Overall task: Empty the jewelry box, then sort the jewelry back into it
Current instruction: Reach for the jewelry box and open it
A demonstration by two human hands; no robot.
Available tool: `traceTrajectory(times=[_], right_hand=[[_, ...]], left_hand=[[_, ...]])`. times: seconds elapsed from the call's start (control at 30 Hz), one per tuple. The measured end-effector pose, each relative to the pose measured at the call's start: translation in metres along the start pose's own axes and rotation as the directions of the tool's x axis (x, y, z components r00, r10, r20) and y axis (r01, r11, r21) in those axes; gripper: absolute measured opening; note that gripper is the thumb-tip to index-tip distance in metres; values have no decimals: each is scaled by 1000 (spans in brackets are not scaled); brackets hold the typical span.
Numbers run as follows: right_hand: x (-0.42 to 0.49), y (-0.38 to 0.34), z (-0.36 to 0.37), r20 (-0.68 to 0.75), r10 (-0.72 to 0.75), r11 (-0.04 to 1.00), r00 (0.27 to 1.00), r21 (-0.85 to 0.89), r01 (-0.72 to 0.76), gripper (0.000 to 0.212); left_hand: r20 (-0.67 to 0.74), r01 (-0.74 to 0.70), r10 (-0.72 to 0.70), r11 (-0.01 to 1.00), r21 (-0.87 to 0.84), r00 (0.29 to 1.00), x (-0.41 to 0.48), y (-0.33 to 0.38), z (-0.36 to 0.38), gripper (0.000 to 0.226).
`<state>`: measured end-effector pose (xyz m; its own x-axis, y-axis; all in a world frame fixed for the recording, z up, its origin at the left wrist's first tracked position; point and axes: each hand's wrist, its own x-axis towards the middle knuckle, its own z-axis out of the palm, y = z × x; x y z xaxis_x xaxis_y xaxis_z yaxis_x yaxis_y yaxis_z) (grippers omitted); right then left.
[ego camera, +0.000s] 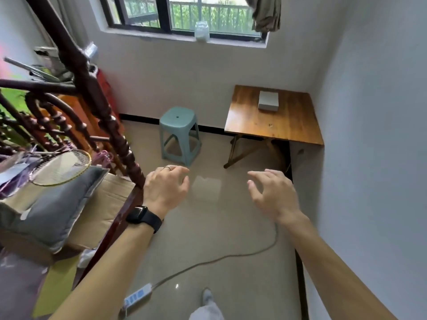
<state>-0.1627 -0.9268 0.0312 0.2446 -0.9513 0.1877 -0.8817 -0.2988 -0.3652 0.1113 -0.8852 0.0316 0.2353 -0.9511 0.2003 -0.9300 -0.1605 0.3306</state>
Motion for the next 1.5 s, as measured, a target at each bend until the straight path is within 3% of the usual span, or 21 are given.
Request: traceTrajectory(times=[0.53,0.77,0.93,1.23,1.4,1.5], right_hand=[[351,1,82,26,15,997,1000,79,-17,32],[528,4,113,33,-12,975,999,223,4,30],[637,0,126,35,-41,973,999,227,32,30],[788,16,171,-32,146,950,989,282,-132,29],[836,29,176,-95,330,917,939,267,-295,30],[857,44,175,-121,423,891,898,238,-387,30]], left_hand=[[84,118,-120,993,32,989,339,-65,59,28],[72,215,-207,967,-138,976,507,-74,67,27],[40,204,-200,969,-138,979,616,-83,77,28],[164,46,-11,976,-212,986,822,-93,146,28],[241,-117,174,966,-232,955,923,-78,181,27],[316,-252,307,946,-203,897,969,-53,204,29]])
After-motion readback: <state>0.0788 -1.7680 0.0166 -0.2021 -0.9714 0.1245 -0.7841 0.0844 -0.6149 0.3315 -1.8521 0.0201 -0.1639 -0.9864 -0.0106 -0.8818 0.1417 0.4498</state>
